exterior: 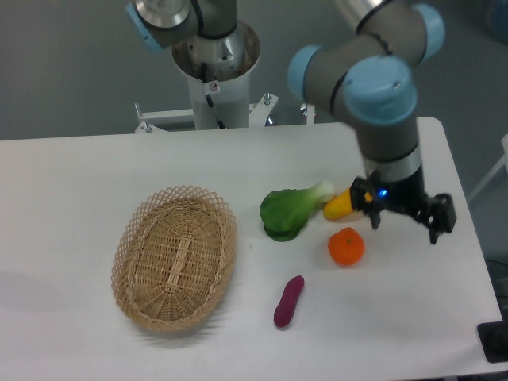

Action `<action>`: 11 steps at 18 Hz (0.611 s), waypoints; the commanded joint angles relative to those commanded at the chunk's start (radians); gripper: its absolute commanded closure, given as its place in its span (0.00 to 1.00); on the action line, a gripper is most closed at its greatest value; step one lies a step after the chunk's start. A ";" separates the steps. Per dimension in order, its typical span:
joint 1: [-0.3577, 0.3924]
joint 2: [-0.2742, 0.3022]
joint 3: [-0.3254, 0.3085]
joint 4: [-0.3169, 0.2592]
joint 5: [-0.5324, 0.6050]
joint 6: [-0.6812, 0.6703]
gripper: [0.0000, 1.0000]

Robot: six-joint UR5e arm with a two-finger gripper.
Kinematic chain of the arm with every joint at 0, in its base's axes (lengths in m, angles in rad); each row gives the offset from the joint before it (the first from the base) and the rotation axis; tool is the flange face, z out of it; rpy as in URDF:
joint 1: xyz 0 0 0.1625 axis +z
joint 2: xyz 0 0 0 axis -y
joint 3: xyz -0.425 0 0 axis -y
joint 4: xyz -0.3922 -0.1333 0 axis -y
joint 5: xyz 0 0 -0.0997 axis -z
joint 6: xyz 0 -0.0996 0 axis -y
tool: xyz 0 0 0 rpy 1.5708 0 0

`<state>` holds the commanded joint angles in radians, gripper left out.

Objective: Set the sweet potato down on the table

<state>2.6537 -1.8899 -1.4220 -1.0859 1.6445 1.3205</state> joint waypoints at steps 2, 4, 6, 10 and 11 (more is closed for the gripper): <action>0.011 0.003 -0.009 0.000 -0.015 0.020 0.00; 0.017 0.015 -0.014 0.000 -0.028 0.020 0.00; 0.018 0.017 -0.020 0.001 -0.032 0.020 0.00; 0.018 0.017 -0.020 0.004 -0.041 0.019 0.00; 0.018 0.017 -0.020 0.004 -0.043 0.019 0.00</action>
<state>2.6722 -1.8730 -1.4419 -1.0815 1.6015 1.3392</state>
